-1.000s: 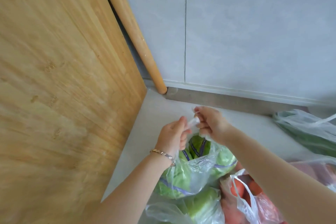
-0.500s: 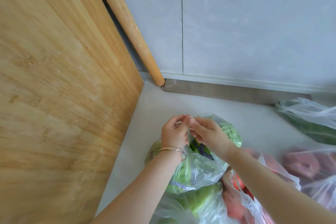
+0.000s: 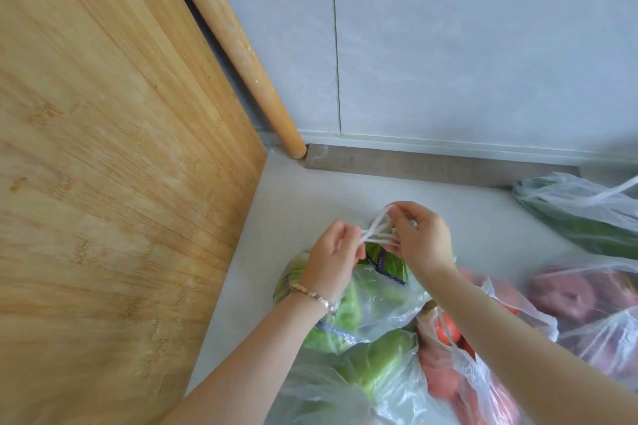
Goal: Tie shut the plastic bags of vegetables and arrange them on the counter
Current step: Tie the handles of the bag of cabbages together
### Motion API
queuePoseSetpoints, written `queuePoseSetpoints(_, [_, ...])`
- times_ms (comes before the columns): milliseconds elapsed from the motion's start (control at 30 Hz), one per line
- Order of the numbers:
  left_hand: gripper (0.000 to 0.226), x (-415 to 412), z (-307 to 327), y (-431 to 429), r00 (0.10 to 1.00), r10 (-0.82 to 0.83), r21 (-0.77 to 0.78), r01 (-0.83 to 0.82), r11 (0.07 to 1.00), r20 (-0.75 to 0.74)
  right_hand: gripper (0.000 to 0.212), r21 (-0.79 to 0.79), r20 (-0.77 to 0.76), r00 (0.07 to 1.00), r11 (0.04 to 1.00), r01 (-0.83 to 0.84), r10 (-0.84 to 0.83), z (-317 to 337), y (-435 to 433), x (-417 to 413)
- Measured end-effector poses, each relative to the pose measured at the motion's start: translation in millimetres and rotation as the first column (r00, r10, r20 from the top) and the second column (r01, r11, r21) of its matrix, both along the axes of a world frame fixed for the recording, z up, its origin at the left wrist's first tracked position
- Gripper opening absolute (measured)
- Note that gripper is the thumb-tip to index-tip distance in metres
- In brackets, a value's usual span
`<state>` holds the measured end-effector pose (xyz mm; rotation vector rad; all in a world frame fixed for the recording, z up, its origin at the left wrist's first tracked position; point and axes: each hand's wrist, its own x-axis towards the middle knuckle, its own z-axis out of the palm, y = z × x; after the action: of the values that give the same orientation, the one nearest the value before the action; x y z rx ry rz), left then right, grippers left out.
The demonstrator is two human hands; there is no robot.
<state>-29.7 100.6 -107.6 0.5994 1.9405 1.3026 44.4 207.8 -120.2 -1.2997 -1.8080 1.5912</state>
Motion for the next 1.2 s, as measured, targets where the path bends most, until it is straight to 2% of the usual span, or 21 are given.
queuePoseSetpoints(67, [0.027,1.6,-1.0,-10.4,0.955,-0.115,0.011,0.123,0.992,-0.273,0.016,-0.03,0.089,0.996,0.999,-0.02,0.023,-0.6,1.6,-6.5])
queuePoseSetpoints(133, [0.028,0.0,-6.2,-15.3,0.864,-0.083,0.096,0.149,0.984,-0.496,0.011,0.003,0.215,0.966,0.99,-0.144,0.14,0.5,2.6,-14.3])
queuePoseSetpoints(233, [0.025,-5.6,-13.9,-13.5,0.803,-0.01,0.18,0.145,0.973,-0.596,0.006,0.088,0.267,0.924,0.948,-0.305,0.272,4.3,-0.4,-19.8])
queuePoseSetpoints(333, [0.027,-15.3,-17.4,-13.3,0.864,0.042,0.192,0.064,0.979,-0.501,0.015,0.183,0.292,0.834,0.829,-0.529,0.468,7.1,-5.8,-12.8])
queuePoseSetpoints(400, [0.031,-20.9,-16.4,-12.3,0.949,0.073,0.182,-0.017,0.983,-0.308,0.026,0.142,0.282,0.781,0.781,-0.608,0.557,9.6,-5.1,-3.9])
queuePoseSetpoints(433, [0.03,-22.0,-15.2,-11.4,0.971,0.089,0.166,-0.052,0.985,-0.221,0.028,0.093,0.242,0.776,0.782,-0.616,0.582,10.7,-3.6,1.5])
queuePoseSetpoints(533, [0.031,-21.1,-14.5,-7.5,0.984,0.141,0.082,-0.132,0.988,-0.113,0.032,-0.004,0.079,0.786,0.789,-0.615,0.613,10.8,1.0,15.2])
queuePoseSetpoints(667, [0.036,-14.8,-14.4,-1.9,0.976,0.191,0.056,-0.197,0.979,0.105,0.037,0.009,-0.047,0.754,0.755,-0.656,0.656,10.8,6.3,24.4])
queuePoseSetpoints(733, [0.036,-13.1,-15.0,-0.7,0.972,0.192,0.046,-0.2,0.979,0.134,0.033,0.034,-0.04,0.776,0.777,-0.629,0.63,10.1,5.8,25.8])
queuePoseSetpoints(833, [0.034,-14.0,-12.5,-0.9,0.967,0.209,0.054,-0.219,0.974,0.148,0.022,0.11,-0.03,0.858,0.855,-0.507,0.513,4.9,0.4,23.8])
queuePoseSetpoints(900, [0.034,-16.2,-13.4,-1.9,0.957,0.224,0.061,-0.239,0.969,0.181,0.016,0.167,-0.037,0.876,0.867,-0.469,0.481,1.5,-3.8,23.1])
queuePoseSetpoints(1033, [0.034,-25.2,-7.4,-2.7,0.912,0.214,0.059,-0.249,0.967,0.35,0.017,0.31,-0.033,0.908,0.868,-0.387,0.417,0.0,-6.0,20.0])
queuePoseSetpoints(1067, [0.03,-29.9,-4.9,-2.9,0.922,0.209,0.041,-0.235,0.971,0.326,0.02,0.342,-0.032,0.915,0.864,-0.369,0.403,0.9,-4.7,20.2])
queuePoseSetpoints(1100, [0.023,-36.9,-4.1,-3.9,0.962,0.18,-0.006,-0.182,0.983,0.207,0.024,0.381,-0.012,0.916,0.848,-0.367,0.402,-0.3,-2.5,21.4])
queuePoseSetpoints(1133, [0.021,-44.2,-4.0,-6.0,0.995,0.1,-0.089,-0.098,0.991,0.025,0.028,0.439,0.037,0.909,0.811,-0.387,0.414,-4.0,0.2,24.0])
queuePoseSetpoints(1200, [0.027,-56.7,-10.2,-11.5,0.954,-0.127,-0.276,0.05,0.96,-0.271,0.035,0.556,0.165,0.882,0.697,-0.453,0.441,-17.2,4.6,34.1])
